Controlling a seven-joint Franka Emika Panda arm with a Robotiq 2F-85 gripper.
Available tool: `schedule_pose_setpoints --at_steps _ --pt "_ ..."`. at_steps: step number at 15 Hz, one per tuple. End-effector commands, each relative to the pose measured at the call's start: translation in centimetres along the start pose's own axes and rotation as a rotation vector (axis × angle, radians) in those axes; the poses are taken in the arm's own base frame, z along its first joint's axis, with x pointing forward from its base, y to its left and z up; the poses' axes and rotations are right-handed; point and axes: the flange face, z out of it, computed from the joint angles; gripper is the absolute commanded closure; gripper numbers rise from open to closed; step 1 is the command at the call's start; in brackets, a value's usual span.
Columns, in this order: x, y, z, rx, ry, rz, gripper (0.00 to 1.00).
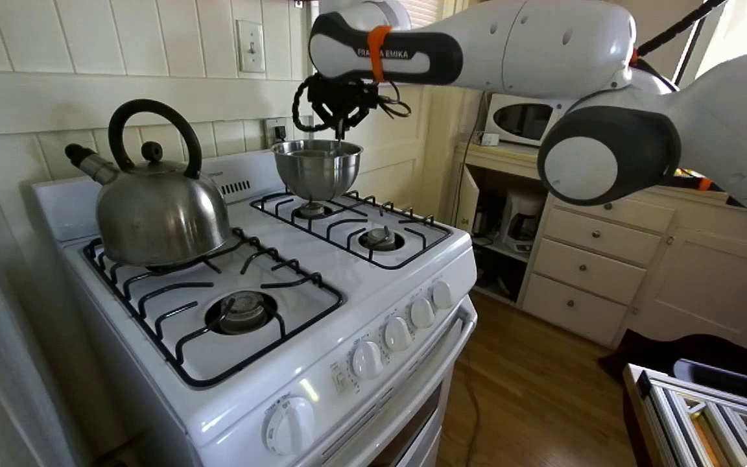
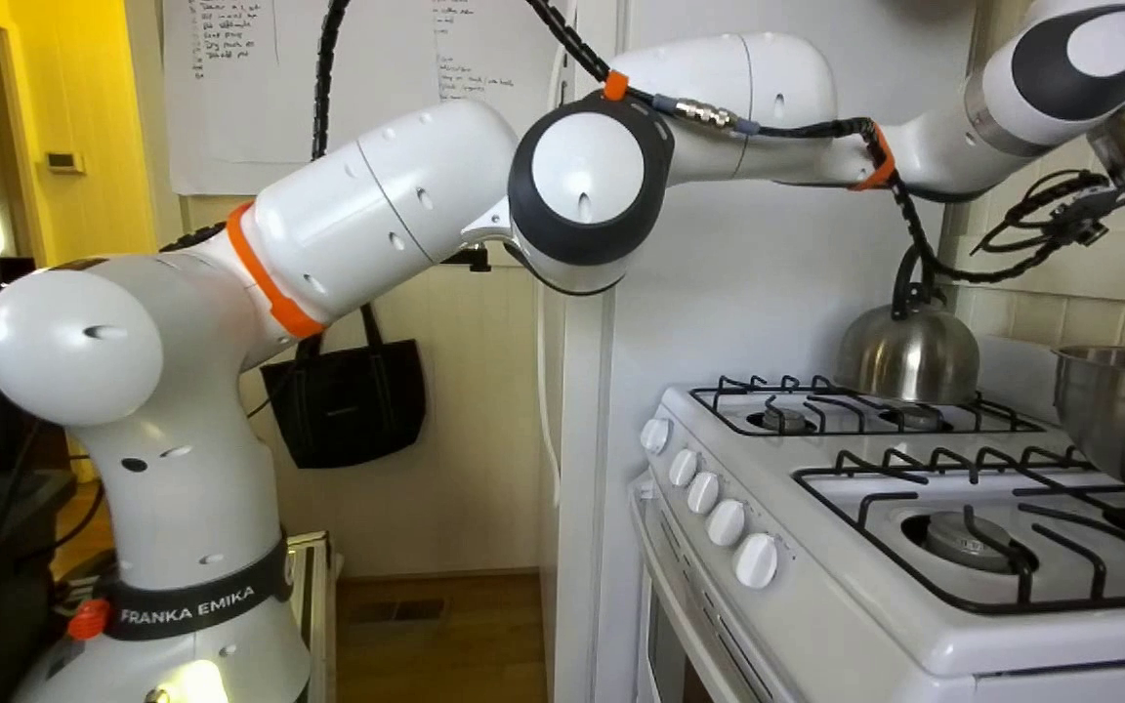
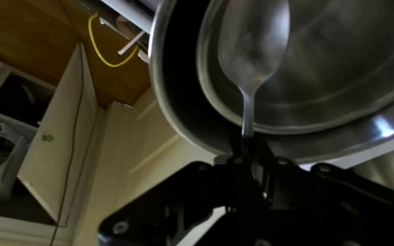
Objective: Put the small silver bowl in the other silva bowl and put the spoon in the small silver bowl
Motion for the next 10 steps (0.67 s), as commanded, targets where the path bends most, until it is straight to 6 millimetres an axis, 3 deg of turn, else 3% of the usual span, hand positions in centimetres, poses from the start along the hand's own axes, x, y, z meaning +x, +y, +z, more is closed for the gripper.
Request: schedule_pose_setpoints --at_steps 1,5,8,9,10 --pt "-1.6 -0.4 3.3 -0.133 0.116 0.079 0.97" --pt "-3.3 -0.7 4.8 -0.277 0.224 0.147 0.97" --pt "-4.3 -0.8 4.1 -0.393 0.285 0.184 0.97" --pt "-4.6 -0.9 3.5 -0.417 0.291 0.186 0.64" --pt "-4.8 -0.9 3.1 -0.439 0.296 0.187 0.64"
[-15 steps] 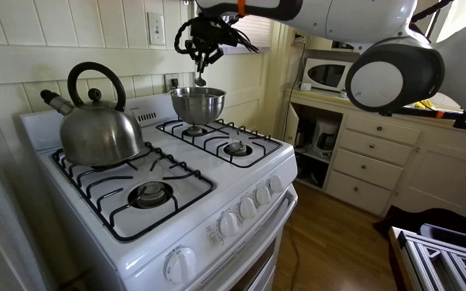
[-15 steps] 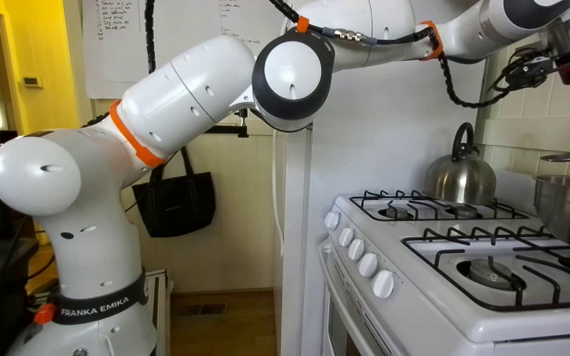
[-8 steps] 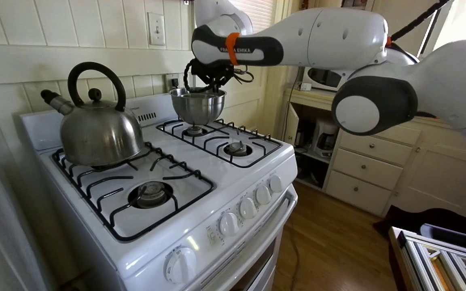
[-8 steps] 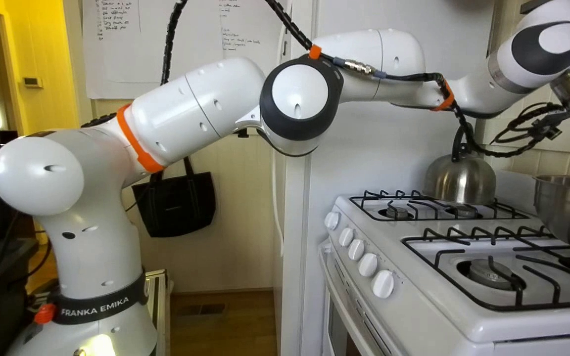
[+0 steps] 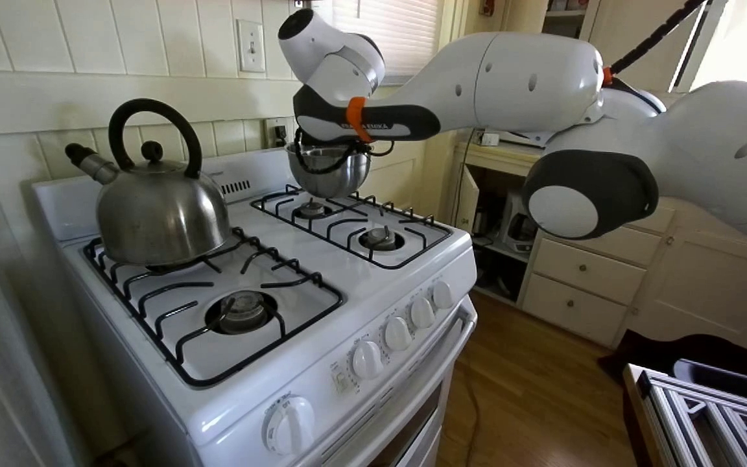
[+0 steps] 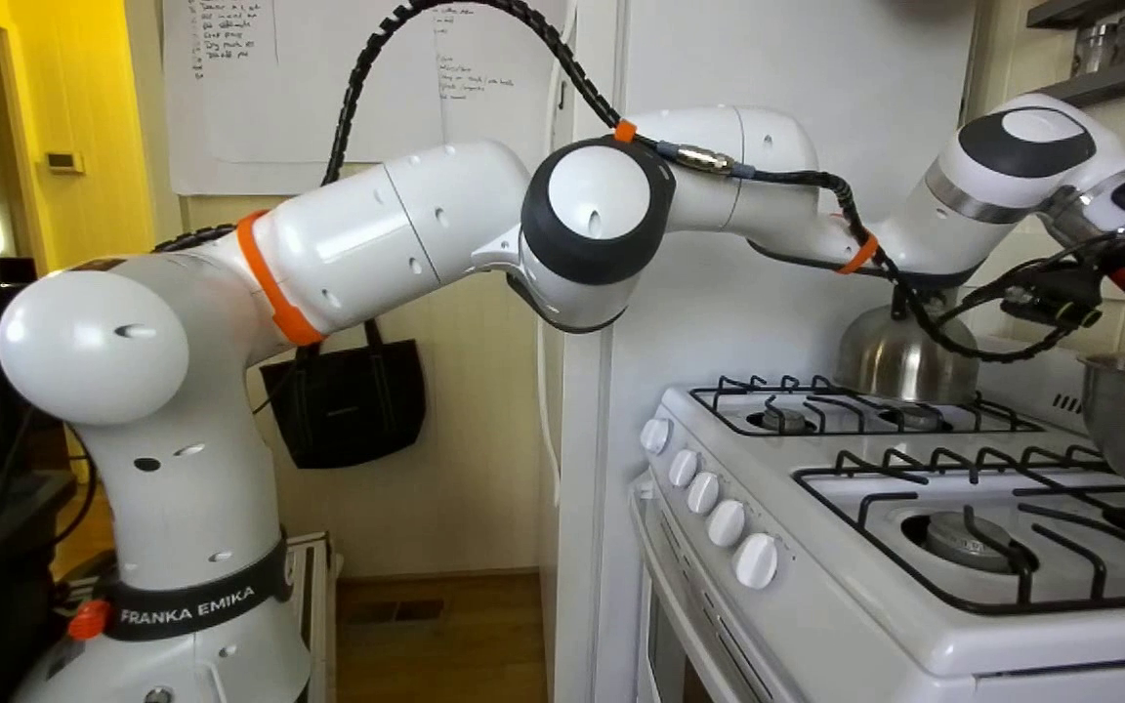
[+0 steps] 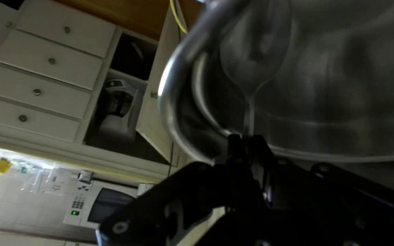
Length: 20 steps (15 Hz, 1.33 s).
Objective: Put the small silver bowl in the other silva bowl and put the spoon in the small silver bowl
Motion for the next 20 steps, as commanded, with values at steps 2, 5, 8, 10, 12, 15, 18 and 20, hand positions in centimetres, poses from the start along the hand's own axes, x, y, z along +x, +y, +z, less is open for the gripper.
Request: schedule_pose_setpoints --at_steps 2,5,8,10,12,15,18,20 --pt "-0.5 0.5 -2.1 -0.099 0.06 0.021 0.51" --pt "-1.0 0.3 -3.4 -0.092 0.051 0.004 0.28" --pt "-0.8 -0.1 -4.8 -0.007 -0.023 -0.03 0.06" --pt "-0.1 0.0 -6.8 0.037 -0.034 -0.032 0.0" --pt "0.7 0.1 -9.8 0.082 -0.014 -0.043 0.0" --pt "0.7 -0.4 -15.5 0.224 -0.028 -0.159 0.0" --pt "0.1 -0.2 -20.5 0.336 -0.074 -0.262 0.0" --pt "-0.4 -0.4 -22.1 0.409 -0.102 -0.333 0.0"
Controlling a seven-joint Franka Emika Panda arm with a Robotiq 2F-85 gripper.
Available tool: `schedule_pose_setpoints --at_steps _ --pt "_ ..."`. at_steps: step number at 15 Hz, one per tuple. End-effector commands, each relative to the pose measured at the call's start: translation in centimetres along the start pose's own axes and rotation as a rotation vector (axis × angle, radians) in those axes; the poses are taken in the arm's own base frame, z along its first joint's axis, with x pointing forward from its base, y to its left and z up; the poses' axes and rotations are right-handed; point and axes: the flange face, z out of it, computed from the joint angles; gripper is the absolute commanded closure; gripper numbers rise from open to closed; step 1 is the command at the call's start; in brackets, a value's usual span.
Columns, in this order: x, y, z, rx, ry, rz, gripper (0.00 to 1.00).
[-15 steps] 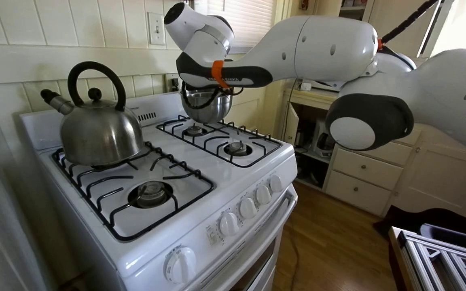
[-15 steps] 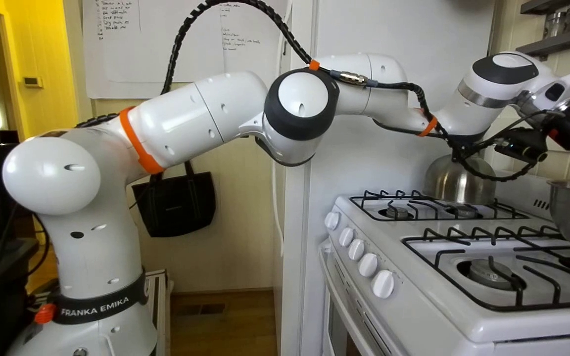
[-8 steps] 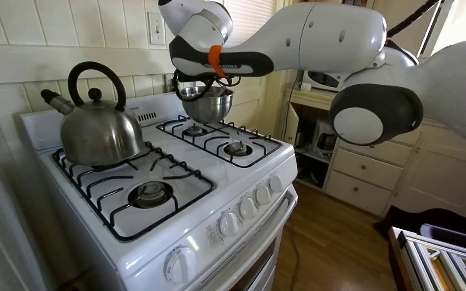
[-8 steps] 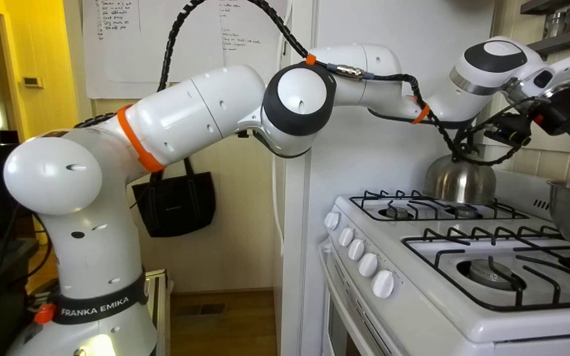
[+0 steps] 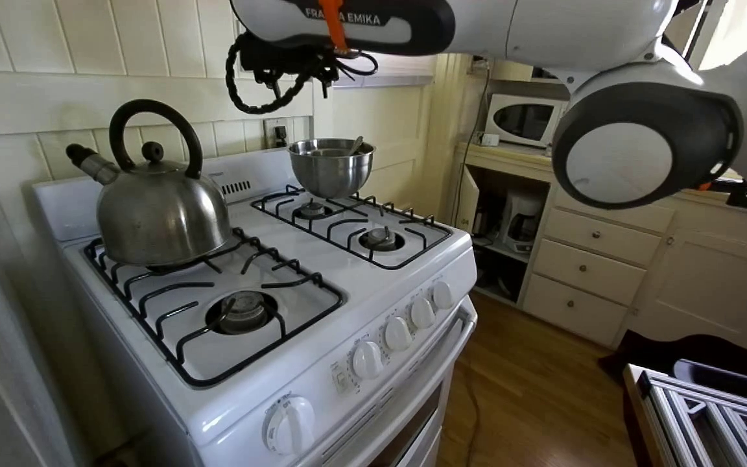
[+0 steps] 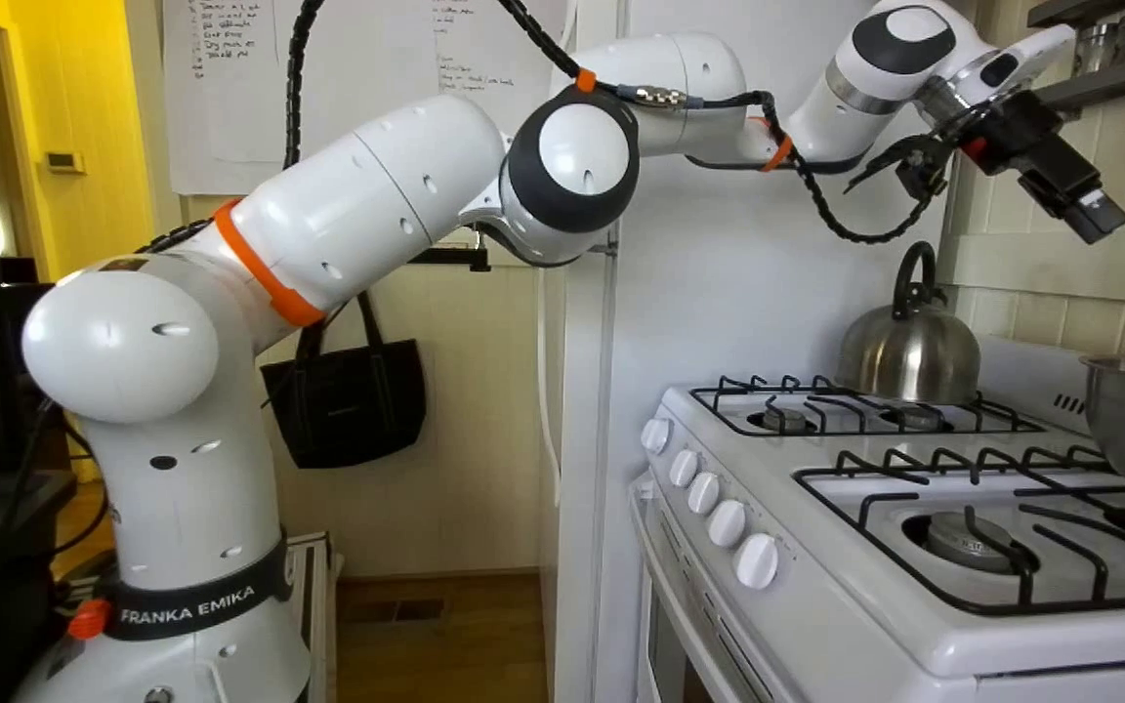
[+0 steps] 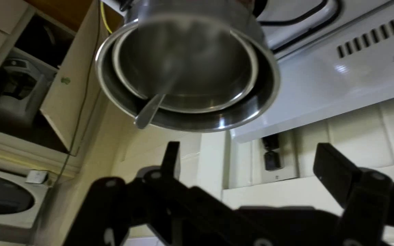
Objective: Put the small silver bowl in the other silva bowl and put the spoon in the small silver bowl
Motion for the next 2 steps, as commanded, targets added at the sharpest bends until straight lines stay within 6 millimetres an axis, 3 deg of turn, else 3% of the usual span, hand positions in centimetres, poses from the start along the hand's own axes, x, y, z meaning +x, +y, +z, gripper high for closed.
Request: schedule_pose_setpoints --at_steps 1,2 --pt "-0.3 -0.42 -1.12 0.033 -0.019 -0.034 0.0" --pt "-0.45 -0.66 -1.88 0.058 -0.032 -0.056 0.0"
